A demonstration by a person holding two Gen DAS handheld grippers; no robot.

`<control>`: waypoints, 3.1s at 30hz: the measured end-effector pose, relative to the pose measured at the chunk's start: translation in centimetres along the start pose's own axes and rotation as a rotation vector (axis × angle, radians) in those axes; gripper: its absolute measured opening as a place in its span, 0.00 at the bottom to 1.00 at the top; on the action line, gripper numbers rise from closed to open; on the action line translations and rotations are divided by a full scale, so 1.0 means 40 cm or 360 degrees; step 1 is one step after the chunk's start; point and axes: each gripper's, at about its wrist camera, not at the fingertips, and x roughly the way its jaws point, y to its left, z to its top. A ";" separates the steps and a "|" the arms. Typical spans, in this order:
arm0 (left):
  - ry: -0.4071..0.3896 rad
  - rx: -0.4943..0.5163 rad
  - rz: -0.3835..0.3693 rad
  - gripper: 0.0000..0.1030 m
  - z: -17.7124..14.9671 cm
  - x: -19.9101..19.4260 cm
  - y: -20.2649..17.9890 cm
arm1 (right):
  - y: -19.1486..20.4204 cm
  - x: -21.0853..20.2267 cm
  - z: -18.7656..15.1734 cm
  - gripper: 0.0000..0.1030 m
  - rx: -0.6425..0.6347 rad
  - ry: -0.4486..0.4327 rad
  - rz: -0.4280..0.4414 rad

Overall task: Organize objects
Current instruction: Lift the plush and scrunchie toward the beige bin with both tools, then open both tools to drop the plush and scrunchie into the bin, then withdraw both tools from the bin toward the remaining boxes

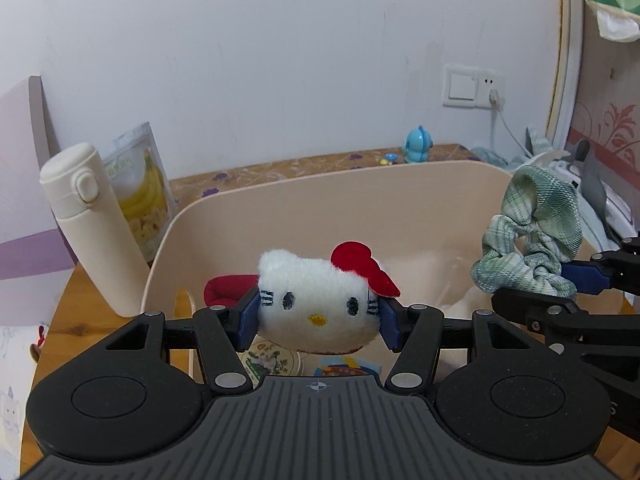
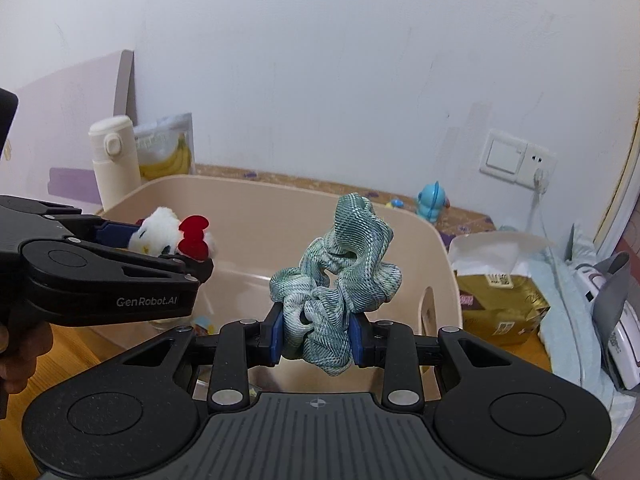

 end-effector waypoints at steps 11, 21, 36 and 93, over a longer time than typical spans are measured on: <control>0.0039 0.0028 -0.0014 0.59 -0.007 0.019 -0.001 | 0.019 0.024 -0.012 0.33 -0.0051 0.0050 -0.0014; -0.0030 0.0041 -0.0016 0.73 -0.002 -0.036 0.000 | 0.028 -0.012 -0.005 0.58 -0.0085 0.0016 -0.0027; -0.0129 0.0085 0.0037 0.77 -0.017 -0.164 0.019 | 0.010 -0.104 -0.018 0.76 -0.0070 -0.0082 -0.0054; 0.0328 -0.0218 0.0020 0.77 -0.209 -0.056 -0.046 | -0.019 -0.001 -0.247 0.88 0.0002 0.0313 0.0060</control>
